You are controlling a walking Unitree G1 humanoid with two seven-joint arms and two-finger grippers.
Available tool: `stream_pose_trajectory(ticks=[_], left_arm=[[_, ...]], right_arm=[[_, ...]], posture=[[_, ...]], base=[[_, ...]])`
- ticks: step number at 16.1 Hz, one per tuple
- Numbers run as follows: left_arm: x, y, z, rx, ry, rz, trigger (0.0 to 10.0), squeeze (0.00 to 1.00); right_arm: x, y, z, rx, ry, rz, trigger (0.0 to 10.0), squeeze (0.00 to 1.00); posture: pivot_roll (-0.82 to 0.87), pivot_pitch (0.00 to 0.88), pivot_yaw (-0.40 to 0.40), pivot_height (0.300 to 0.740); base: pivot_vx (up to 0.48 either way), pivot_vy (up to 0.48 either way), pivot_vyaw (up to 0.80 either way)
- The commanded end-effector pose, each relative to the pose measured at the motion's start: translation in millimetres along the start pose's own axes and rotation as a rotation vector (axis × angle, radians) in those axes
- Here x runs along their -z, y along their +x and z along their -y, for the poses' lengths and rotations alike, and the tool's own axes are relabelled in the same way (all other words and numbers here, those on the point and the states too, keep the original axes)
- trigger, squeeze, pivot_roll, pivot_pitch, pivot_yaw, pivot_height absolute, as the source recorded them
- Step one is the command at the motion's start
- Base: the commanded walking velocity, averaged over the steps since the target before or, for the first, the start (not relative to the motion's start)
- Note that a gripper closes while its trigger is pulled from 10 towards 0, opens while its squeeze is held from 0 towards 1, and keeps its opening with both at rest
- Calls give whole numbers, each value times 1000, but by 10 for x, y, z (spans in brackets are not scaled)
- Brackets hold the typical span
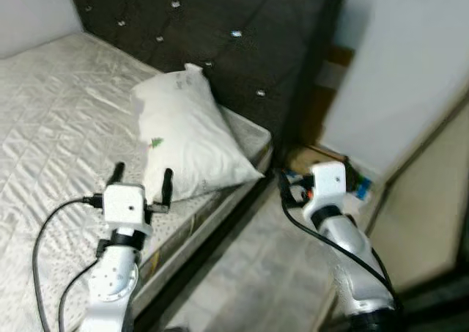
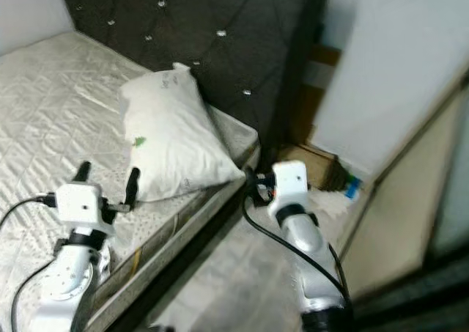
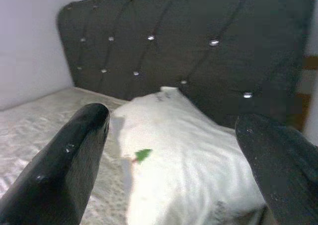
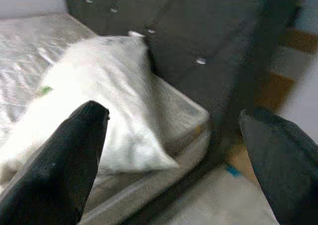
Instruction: Clean up the room
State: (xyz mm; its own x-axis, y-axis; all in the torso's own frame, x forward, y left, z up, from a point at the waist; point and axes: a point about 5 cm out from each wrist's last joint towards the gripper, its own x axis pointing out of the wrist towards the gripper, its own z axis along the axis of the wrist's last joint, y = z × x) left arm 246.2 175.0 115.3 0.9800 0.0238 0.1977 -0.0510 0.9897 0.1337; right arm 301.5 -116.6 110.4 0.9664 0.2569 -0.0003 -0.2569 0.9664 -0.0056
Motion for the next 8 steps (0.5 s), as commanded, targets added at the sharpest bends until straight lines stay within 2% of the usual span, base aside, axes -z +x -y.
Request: stream_pose_trajectory(ticks=[1, 4, 6, 7, 8], left_arm=[[-20, 11, 33, 4, -7, 5, 10000, 0], [1, 12, 41, -36, -4, -10, 10000, 0], [21, 30, 25, -101, 2, -33, 10000, 0], [24, 38, 18, -125, 39, -52, 10000, 0], [31, 44, 26, -112, 39, -76, 10000, 0]], right_arm=[[21, -31, 68, 20, -8, -11, 10000, 0], [15, -19, 58, 16, -12, -8, 10000, 0], [10, -10, 41, 11, -26, -7, 10000, 0], [13, -13, 41, 14, -20, -8, 10000, 0], [15, -12, 45, 15, -18, -8, 10000, 0]], posture=[[21, 118, -95, 740], [19, 121, -95, 740], [18, 123, -95, 740], [17, 124, -94, 740], [17, 124, -94, 740]], base=[[300, 0, 0], [0, 0, 0], [0, 0, 800], [0, 0, 800], [0, 0, 800]])
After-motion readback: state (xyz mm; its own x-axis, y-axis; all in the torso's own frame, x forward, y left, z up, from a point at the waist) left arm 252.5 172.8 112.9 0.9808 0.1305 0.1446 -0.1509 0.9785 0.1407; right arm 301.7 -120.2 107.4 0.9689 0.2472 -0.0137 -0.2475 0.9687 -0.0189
